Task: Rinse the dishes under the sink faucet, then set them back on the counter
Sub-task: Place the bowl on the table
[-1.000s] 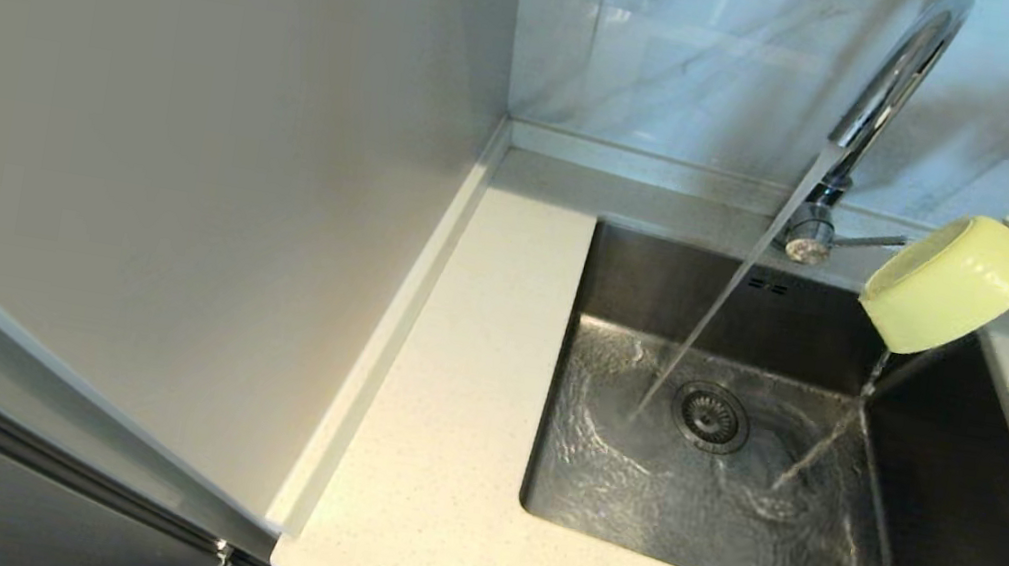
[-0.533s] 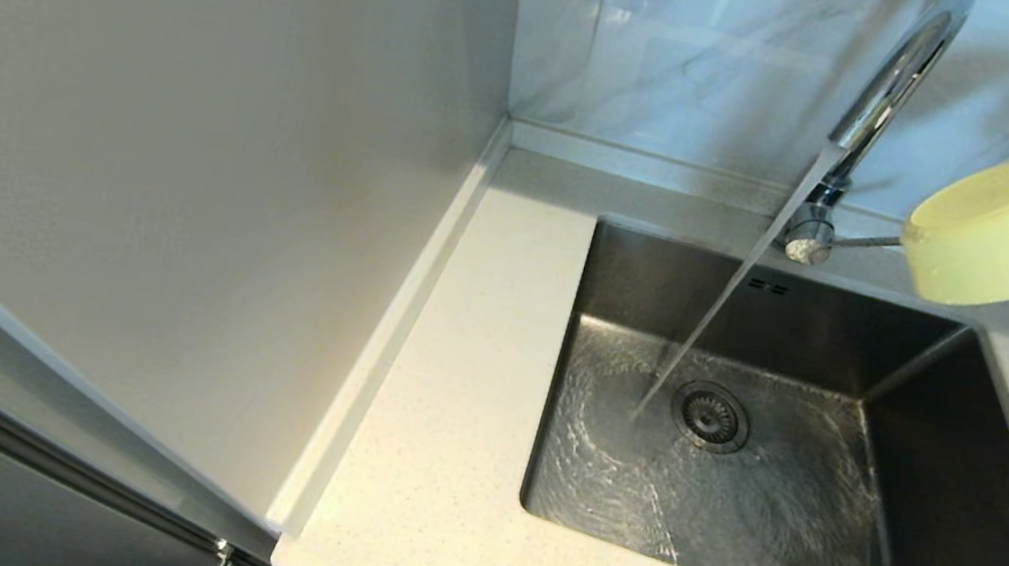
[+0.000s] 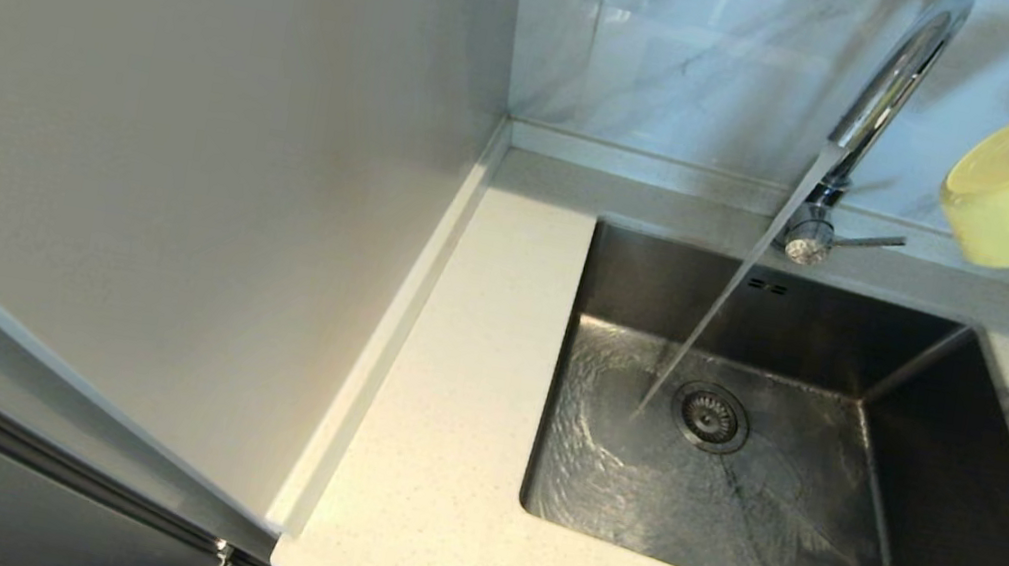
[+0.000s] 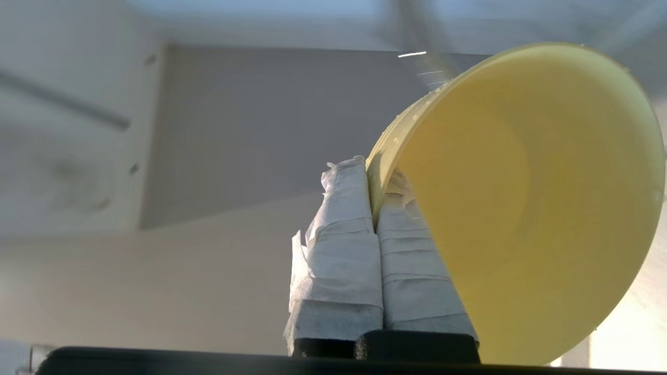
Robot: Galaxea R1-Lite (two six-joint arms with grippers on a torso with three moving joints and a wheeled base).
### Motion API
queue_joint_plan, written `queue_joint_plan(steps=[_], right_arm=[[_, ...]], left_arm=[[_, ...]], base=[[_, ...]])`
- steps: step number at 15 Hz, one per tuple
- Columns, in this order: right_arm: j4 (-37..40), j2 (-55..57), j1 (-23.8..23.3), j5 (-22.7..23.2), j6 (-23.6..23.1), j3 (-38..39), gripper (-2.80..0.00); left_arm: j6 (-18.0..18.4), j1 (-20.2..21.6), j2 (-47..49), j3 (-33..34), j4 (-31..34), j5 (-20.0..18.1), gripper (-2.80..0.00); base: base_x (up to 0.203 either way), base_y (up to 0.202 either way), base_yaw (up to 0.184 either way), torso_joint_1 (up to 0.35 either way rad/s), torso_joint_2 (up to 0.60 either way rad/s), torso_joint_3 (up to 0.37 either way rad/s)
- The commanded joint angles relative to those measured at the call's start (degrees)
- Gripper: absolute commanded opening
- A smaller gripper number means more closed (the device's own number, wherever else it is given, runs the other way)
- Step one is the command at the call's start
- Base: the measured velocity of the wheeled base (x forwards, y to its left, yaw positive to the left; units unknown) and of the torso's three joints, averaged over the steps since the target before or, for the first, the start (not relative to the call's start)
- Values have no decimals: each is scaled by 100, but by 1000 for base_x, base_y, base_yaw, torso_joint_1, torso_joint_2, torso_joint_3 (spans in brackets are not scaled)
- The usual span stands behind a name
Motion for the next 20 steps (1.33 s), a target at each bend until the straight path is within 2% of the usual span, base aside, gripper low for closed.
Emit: queue_joint_plan(steps=[1, 3, 5, 7, 8, 10, 12, 14, 15, 16, 17, 18, 19, 20], right_arm=[[90, -274, -41, 45, -20, -239, -280], [49, -1, 43, 80, -607, 504, -280], [-24, 115, 104, 130, -1098, 1738, -280], [195, -48, 34, 277, -1306, 2102, -280], [459, -153, -70, 425, -1392, 1934, -280], [1125, -273, -372, 768, -1578, 923, -280], [2056, -265, -770, 1047, -1750, -970, -280], [3757, -175, -1160, 987, -1943, -2837, -280], [5102, -110, -1298, 800, -2201, -3495, -280], [6633, -50, -1365, 450, -2770, -3964, -280], [7910, 21, -1275, -255, -3783, -4189, -280], [8696, 97, -1084, -1355, -4860, -4252, -280], [9111, 162, -808, -2645, -6065, -4271, -280], [9380, 188, -528, -3501, -7249, -4255, -280]], left_arm=[[0, 2, 0, 0, 2, 1, -280], [0, 2, 0, 0, 2, 1, -280], [0, 2, 0, 0, 2, 1, -280], [0, 2, 0, 0, 2, 1, -280], [0, 2, 0, 0, 2, 1, -280], [0, 2, 0, 0, 2, 1, -280], [0, 2, 0, 0, 2, 1, -280], [0, 2, 0, 0, 2, 1, -280], [0, 2, 0, 0, 2, 1, -280], [0, 2, 0, 0, 2, 1, -280], [0, 2, 0, 0, 2, 1, -280], [0, 2, 0, 0, 2, 1, -280], [0, 2, 0, 0, 2, 1, -280], [0, 2, 0, 0, 2, 1, -280]], base=[[0, 0, 0, 0, 0, 0], [0, 0, 0, 0, 0, 0], [0, 0, 0, 0, 0, 0], [0, 0, 0, 0, 0, 0], [0, 0, 0, 0, 0, 0], [0, 0, 0, 0, 0, 0], [0, 0, 0, 0, 0, 0], [0, 0, 0, 0, 0, 0], [0, 0, 0, 0, 0, 0], [0, 0, 0, 0, 0, 0], [0, 0, 0, 0, 0, 0], [0, 0, 0, 0, 0, 0], [0, 0, 0, 0, 0, 0], [0, 0, 0, 0, 0, 0]])
